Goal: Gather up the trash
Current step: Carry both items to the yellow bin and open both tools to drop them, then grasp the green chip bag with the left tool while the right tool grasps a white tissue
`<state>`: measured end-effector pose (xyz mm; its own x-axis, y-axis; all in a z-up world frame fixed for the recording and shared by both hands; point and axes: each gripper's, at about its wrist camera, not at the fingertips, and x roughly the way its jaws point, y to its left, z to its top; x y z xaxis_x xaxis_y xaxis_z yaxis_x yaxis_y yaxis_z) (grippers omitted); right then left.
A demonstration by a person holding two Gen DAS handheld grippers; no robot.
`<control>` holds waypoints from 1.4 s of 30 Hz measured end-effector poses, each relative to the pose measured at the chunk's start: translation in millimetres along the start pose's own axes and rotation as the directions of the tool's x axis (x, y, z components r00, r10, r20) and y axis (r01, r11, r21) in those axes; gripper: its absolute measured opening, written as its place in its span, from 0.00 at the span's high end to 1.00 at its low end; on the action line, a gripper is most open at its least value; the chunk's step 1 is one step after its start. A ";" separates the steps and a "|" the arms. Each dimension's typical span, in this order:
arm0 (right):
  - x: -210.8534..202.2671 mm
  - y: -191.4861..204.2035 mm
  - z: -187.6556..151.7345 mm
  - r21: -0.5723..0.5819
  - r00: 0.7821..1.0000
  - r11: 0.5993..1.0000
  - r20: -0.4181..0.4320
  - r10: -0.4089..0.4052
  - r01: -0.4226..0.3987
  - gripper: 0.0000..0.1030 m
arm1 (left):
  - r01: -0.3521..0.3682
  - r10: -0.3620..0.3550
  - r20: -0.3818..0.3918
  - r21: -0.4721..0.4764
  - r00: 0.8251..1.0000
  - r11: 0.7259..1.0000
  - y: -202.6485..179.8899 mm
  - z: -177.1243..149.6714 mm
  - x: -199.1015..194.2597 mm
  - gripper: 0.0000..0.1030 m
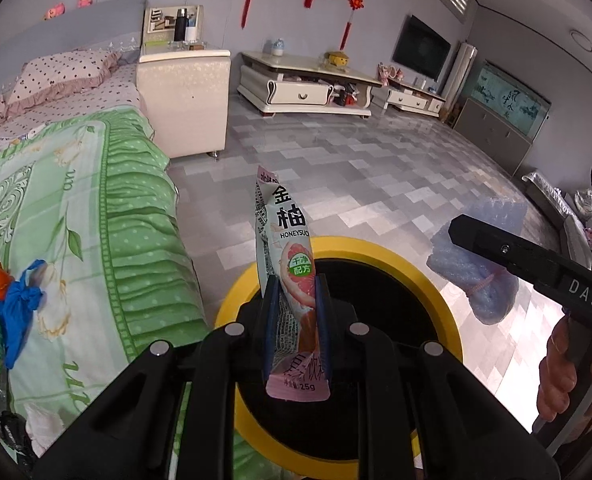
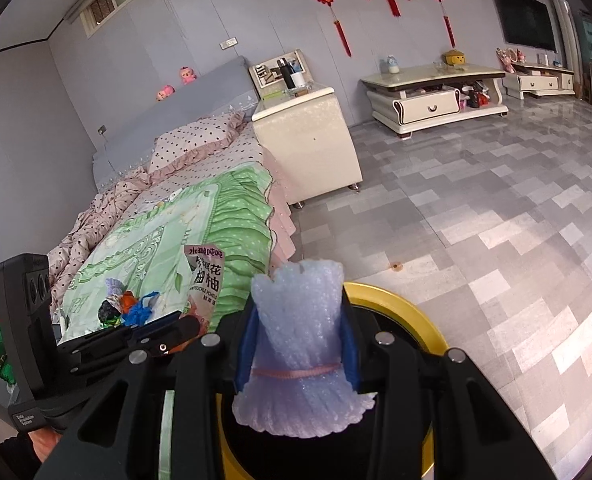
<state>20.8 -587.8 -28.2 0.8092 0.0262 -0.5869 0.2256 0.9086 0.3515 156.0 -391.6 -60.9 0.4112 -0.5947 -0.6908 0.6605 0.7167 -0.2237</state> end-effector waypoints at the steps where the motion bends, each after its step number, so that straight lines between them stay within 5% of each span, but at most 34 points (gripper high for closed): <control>1: 6.1 -3.4 -2.7 0.013 1.000 1.000 -0.013 0.001 0.000 0.67 | 0.004 -0.004 -0.010 -0.003 1.000 1.000 1.9 -4.2 4.3 0.84; 9: 24.5 -26.7 -14.0 0.055 0.999 0.998 -0.042 -0.031 0.033 0.65 | 0.031 -0.031 -0.058 -0.011 0.998 0.999 5.8 -18.9 34.9 0.82; 13: 18.9 -29.2 -13.9 0.070 0.999 0.997 -0.022 -0.043 0.044 0.60 | 0.034 -0.034 -0.037 -0.010 0.999 0.999 5.0 -17.8 31.8 0.62; 19: 10.2 -26.6 -14.2 0.089 0.998 0.994 -0.008 -0.058 0.059 0.45 | 0.027 -0.027 0.002 0.002 1.000 1.000 3.8 -15.5 15.0 0.48; 26: 1.5 -20.8 -19.7 0.095 0.994 0.989 0.005 -0.110 0.109 0.22 | -0.061 0.060 0.069 0.012 0.996 0.998 14.8 -19.2 -19.2 0.24; 31: -7.7 -2.7 -22.5 0.063 0.993 0.992 0.034 -0.114 0.112 0.17 | -0.122 0.123 0.104 -0.013 0.987 0.992 40.2 -23.7 -46.5 0.18; 42: -17.3 84.0 -21.3 -0.101 0.998 0.995 0.057 0.016 -0.011 0.08 | -0.257 0.268 0.149 -0.093 0.952 0.962 111.0 -36.8 -109.9 0.15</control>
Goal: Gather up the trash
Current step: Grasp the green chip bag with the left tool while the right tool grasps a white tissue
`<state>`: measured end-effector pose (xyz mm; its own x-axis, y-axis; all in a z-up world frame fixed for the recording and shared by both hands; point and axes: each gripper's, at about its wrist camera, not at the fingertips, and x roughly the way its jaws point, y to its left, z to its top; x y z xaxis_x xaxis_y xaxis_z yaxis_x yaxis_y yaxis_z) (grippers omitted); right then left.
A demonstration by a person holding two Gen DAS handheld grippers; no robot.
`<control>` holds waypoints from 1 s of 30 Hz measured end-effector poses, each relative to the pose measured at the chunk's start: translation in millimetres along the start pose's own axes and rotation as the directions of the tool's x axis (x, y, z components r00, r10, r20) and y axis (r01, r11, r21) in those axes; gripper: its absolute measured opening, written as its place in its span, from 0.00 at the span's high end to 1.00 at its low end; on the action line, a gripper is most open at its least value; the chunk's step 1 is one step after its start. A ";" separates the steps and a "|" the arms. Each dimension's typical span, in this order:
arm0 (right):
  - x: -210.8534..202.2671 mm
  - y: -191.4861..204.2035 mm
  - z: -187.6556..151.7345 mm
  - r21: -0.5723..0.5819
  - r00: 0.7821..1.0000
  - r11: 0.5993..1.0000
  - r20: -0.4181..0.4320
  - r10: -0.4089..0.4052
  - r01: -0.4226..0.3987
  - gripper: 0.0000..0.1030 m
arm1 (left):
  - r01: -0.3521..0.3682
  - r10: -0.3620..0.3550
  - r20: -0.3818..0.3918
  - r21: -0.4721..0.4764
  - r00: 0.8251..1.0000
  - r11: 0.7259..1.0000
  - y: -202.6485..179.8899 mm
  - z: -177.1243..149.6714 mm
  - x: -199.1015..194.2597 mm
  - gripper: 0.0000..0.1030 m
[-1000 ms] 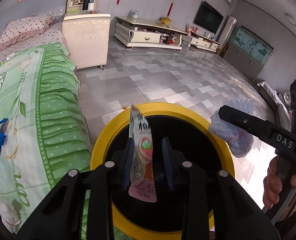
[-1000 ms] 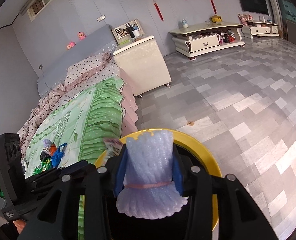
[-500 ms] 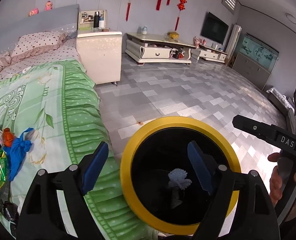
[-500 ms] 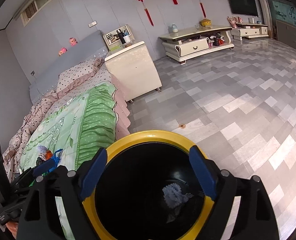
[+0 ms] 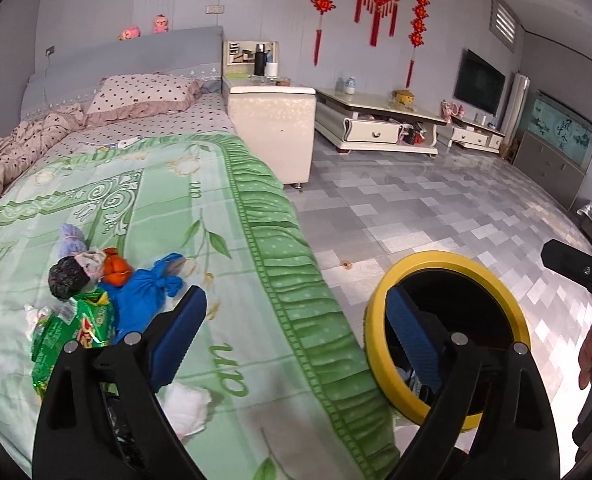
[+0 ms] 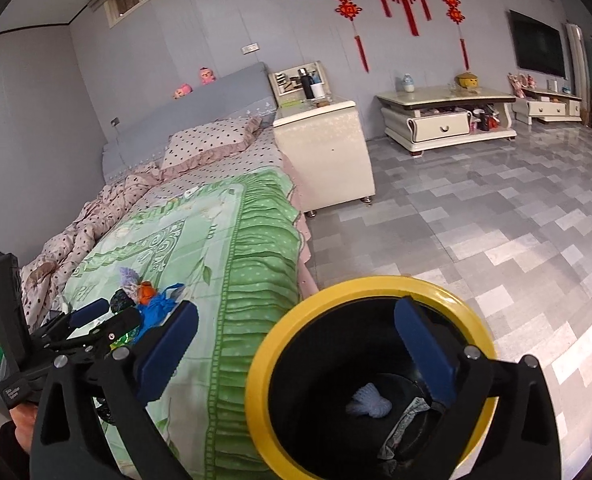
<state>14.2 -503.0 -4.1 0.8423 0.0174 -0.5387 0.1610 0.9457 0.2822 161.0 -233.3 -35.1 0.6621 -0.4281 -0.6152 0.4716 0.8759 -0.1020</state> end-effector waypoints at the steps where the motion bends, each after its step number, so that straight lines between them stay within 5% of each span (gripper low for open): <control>1: 1.2 9.4 0.6 -0.020 1.000 1.000 -0.001 0.008 -0.008 0.08 | -0.015 0.015 0.001 -0.008 1.000 1.000 9.4 -0.7 -2.9 0.15; 18: 65.6 148.0 -17.8 -0.169 0.971 0.966 -0.170 0.169 -0.198 0.08 | -0.269 0.261 -0.075 -0.131 0.962 0.954 174.1 -34.9 -23.7 0.15; 30: 135.9 202.3 -65.1 -0.228 0.924 0.940 -0.345 0.166 -0.254 0.08 | -0.320 0.288 -0.173 -0.202 0.942 0.925 240.1 -68.1 0.5 0.15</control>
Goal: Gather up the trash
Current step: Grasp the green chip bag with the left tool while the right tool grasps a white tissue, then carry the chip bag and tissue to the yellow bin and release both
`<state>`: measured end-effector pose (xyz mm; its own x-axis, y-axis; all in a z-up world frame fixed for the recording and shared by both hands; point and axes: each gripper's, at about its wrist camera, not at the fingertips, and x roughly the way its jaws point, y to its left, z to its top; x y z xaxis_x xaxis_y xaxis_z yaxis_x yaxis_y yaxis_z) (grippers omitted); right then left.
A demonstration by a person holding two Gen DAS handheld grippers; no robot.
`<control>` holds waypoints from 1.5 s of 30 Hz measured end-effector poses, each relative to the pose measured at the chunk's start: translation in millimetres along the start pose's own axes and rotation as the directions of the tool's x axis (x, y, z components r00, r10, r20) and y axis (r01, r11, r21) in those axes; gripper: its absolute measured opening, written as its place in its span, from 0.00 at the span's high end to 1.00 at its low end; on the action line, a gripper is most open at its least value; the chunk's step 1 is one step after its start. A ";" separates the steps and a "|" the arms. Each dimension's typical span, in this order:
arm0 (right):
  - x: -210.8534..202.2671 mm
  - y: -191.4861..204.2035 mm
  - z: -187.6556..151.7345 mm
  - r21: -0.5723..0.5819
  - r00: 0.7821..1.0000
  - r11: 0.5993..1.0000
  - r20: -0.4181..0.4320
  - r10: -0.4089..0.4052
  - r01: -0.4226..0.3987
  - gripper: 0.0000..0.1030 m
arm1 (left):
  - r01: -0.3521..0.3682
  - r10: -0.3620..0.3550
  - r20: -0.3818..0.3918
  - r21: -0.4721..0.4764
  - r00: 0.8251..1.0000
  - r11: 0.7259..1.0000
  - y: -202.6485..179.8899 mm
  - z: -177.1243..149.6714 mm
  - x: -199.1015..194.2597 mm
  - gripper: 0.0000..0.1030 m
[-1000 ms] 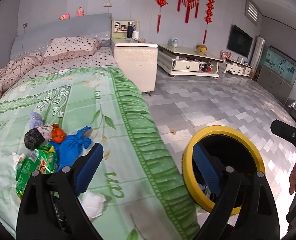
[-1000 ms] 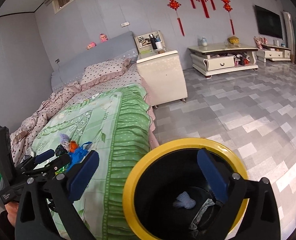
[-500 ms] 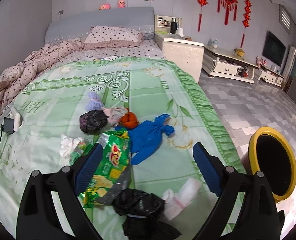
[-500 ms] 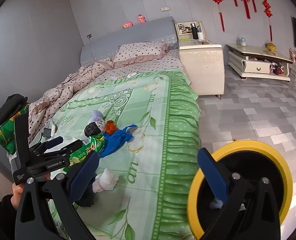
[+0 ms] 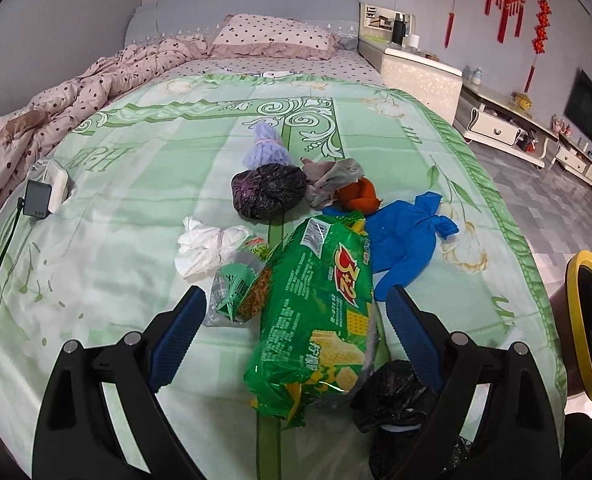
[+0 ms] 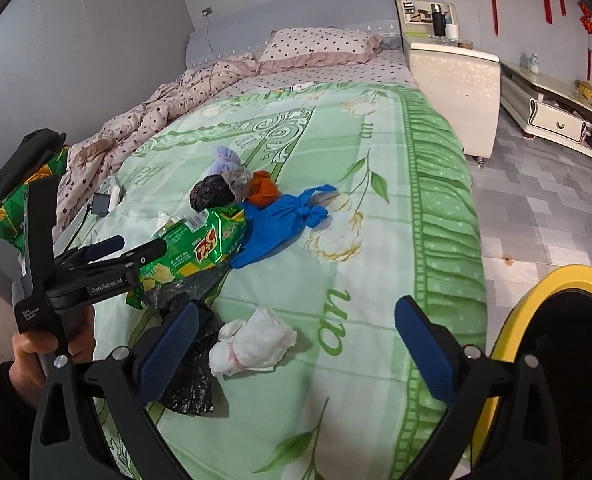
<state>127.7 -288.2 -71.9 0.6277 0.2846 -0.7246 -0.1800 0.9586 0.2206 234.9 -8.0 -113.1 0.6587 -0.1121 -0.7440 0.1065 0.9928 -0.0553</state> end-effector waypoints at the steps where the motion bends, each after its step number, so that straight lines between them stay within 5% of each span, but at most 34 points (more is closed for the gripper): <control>1: 5.9 1.8 -1.5 -0.005 1.000 1.000 -0.012 0.004 -0.004 0.08 | 0.000 0.000 -0.005 -0.002 1.000 1.000 1.9 -0.1 4.0 0.16; 9: 50.7 9.4 -5.0 -0.010 0.995 1.000 -0.098 0.007 -0.008 0.11 | 0.022 -0.023 -0.046 -0.014 0.999 1.000 10.1 -6.4 32.8 0.19; 14: 72.9 15.8 -9.0 -0.024 0.989 1.000 -0.149 0.014 -0.017 0.18 | 0.043 -0.044 -0.070 -0.015 0.997 0.999 13.9 -10.7 46.2 0.37; 18: 85.3 18.2 -14.7 -0.024 0.984 1.000 -0.180 0.013 -0.018 0.34 | 0.057 -0.057 -0.077 0.002 0.995 0.998 12.9 -14.4 52.7 0.53; 20: 90.3 21.0 -16.9 -0.035 0.980 0.999 -0.197 0.021 -0.029 0.42 | 0.071 -0.071 -0.079 0.005 0.994 0.997 12.3 -15.6 53.6 0.72; 25: 91.4 27.8 -16.5 -0.056 0.980 0.997 -0.193 0.042 -0.054 0.73 | 0.074 -0.073 -0.070 0.011 0.995 0.997 13.8 -15.4 51.1 0.80; 28: 89.5 30.9 -14.7 -0.069 0.983 0.996 -0.180 0.039 -0.052 0.84 | 0.082 -0.082 -0.062 0.005 0.995 0.997 16.9 -12.7 45.9 0.82; 35: 73.9 29.8 -12.0 -0.066 0.988 0.996 -0.149 0.047 -0.058 0.86 | 0.074 -0.074 -0.028 0.003 0.997 0.997 24.9 -5.9 23.9 0.82; 45: 1.1 31.6 2.0 -0.064 0.997 0.995 -0.004 0.072 -0.072 0.86 | 0.053 -0.053 0.077 0.001 0.996 0.999 28.3 11.3 -43.1 0.82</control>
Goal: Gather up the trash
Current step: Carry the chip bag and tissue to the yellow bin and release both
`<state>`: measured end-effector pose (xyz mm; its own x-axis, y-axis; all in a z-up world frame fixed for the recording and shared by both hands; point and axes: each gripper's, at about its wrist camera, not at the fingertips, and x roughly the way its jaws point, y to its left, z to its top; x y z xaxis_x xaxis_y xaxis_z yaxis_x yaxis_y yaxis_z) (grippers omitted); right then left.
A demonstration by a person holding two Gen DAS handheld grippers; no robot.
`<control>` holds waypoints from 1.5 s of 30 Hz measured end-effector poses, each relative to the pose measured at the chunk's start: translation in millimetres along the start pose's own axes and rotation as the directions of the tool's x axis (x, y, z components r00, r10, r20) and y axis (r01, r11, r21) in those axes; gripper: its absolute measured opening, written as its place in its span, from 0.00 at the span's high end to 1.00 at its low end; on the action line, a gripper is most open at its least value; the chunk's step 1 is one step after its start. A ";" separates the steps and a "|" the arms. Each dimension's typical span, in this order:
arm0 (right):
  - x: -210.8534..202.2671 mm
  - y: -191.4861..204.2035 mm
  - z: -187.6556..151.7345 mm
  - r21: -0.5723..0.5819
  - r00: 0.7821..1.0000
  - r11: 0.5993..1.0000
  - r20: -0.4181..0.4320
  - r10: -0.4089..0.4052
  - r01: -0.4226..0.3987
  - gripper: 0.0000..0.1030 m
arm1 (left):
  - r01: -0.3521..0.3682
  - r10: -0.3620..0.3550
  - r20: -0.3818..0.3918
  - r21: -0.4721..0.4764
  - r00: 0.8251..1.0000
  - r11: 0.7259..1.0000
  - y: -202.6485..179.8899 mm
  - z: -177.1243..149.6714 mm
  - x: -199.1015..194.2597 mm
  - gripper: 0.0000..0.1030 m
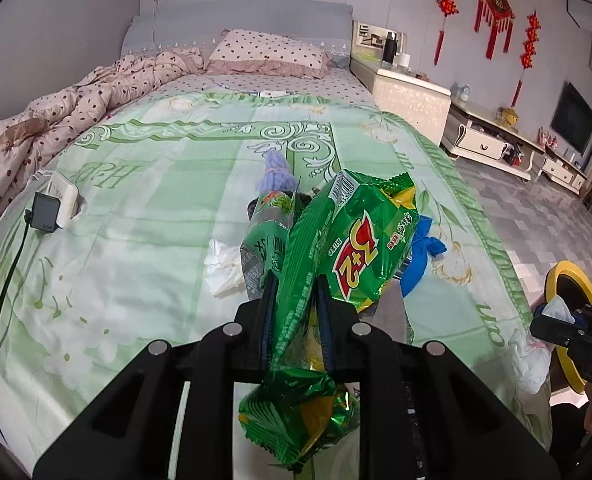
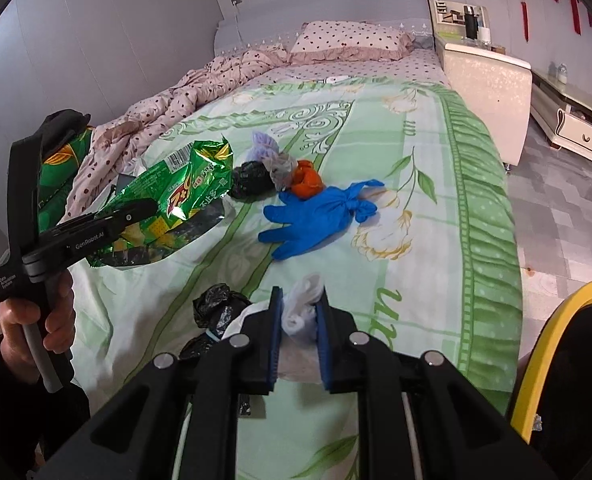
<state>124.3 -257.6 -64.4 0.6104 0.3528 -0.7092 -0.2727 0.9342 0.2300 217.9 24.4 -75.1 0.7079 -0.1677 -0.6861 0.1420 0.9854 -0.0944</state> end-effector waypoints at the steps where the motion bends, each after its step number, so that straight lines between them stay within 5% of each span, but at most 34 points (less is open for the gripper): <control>1: -9.3 0.5 1.7 -0.002 1.000 1.000 0.019 0.000 0.000 0.86 | -0.001 0.001 0.012 0.000 1.000 1.000 -2.4 1.7 -7.4 0.82; 11: -104.3 -7.6 18.5 0.016 0.980 1.000 0.199 -0.013 0.010 0.86 | 0.049 -0.051 0.129 0.015 0.990 0.999 -45.2 29.4 -86.8 0.82; 25: -223.8 -68.9 25.8 0.118 0.913 0.985 0.375 -0.161 0.126 0.86 | 0.195 -0.215 0.196 0.116 0.957 0.974 -165.6 57.5 -148.6 0.82; 34: -259.7 -130.5 8.7 0.227 0.877 0.954 0.394 -0.273 0.195 0.86 | 0.278 -0.310 0.159 0.198 0.937 0.940 -257.0 65.2 -146.5 0.82; 45: -242.3 -210.0 -30.2 0.360 0.883 0.902 0.304 -0.356 0.240 0.86 | 0.346 -0.359 0.000 0.271 0.933 0.898 -359.5 35.5 -80.3 0.82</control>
<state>11.2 -540.9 39.0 0.8627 -0.0051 -0.5056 0.1680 0.9461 0.2770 134.6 -317.5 39.5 0.6098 -0.5103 -0.6064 0.5597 0.8190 -0.1263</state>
